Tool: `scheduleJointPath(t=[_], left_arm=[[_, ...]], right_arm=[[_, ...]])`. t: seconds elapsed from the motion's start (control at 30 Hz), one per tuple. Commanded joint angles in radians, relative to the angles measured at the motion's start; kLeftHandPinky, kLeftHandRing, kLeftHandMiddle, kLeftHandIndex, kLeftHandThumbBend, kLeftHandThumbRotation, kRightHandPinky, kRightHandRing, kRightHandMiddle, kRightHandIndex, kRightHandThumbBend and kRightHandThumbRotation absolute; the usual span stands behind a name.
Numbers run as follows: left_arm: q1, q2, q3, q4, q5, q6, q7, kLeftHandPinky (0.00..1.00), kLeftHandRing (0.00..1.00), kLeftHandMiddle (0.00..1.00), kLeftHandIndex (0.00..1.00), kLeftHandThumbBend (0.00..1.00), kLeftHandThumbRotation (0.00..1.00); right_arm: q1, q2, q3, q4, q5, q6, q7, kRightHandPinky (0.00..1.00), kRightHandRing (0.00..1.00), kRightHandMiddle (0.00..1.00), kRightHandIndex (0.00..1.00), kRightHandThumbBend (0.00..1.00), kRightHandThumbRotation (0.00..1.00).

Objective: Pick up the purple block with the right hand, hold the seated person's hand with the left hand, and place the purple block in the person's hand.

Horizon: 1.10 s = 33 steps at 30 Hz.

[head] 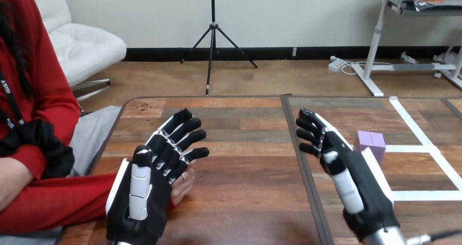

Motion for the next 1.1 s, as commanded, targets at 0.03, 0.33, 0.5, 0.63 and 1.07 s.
scheduleJointPath(t=[0.03,0.33,0.5,0.63,1.07], left_arm=[[-0.071,0.008,-0.004,0.022,-0.003,-0.007,-0.001,0.73,0.82,0.84,0.83,0.78,0.92],[-0.076,0.005,-0.004,0.024,-0.009,-0.012,-0.006,0.73,0.82,0.84,0.83,0.77,0.94],[-0.079,0.006,-0.001,0.031,-0.013,-0.010,-0.008,0.72,0.82,0.83,0.83,0.77,0.95],[-0.079,0.006,-0.001,0.033,-0.019,-0.006,-0.013,0.72,0.82,0.83,0.83,0.77,0.94],[-0.077,0.006,0.002,0.039,-0.027,-0.008,-0.017,0.72,0.81,0.82,0.83,0.78,0.93]], right_arm=[[-0.224,-0.086,-0.044,0.070,-0.048,-0.016,-0.036,0.91,0.94,0.94,0.92,1.00,0.98],[-0.329,-0.165,-0.055,0.114,-0.125,0.036,-0.067,0.90,0.94,0.94,0.93,1.00,0.97],[-0.398,-0.216,-0.056,0.164,-0.151,0.055,-0.068,0.89,0.95,0.95,0.94,1.00,0.95],[-0.444,-0.252,-0.051,0.194,-0.181,0.076,-0.074,0.88,0.94,0.95,0.95,1.00,0.93],[-0.557,-0.319,-0.038,0.302,-0.238,0.124,-0.093,0.87,0.94,0.95,0.96,1.00,0.89]])
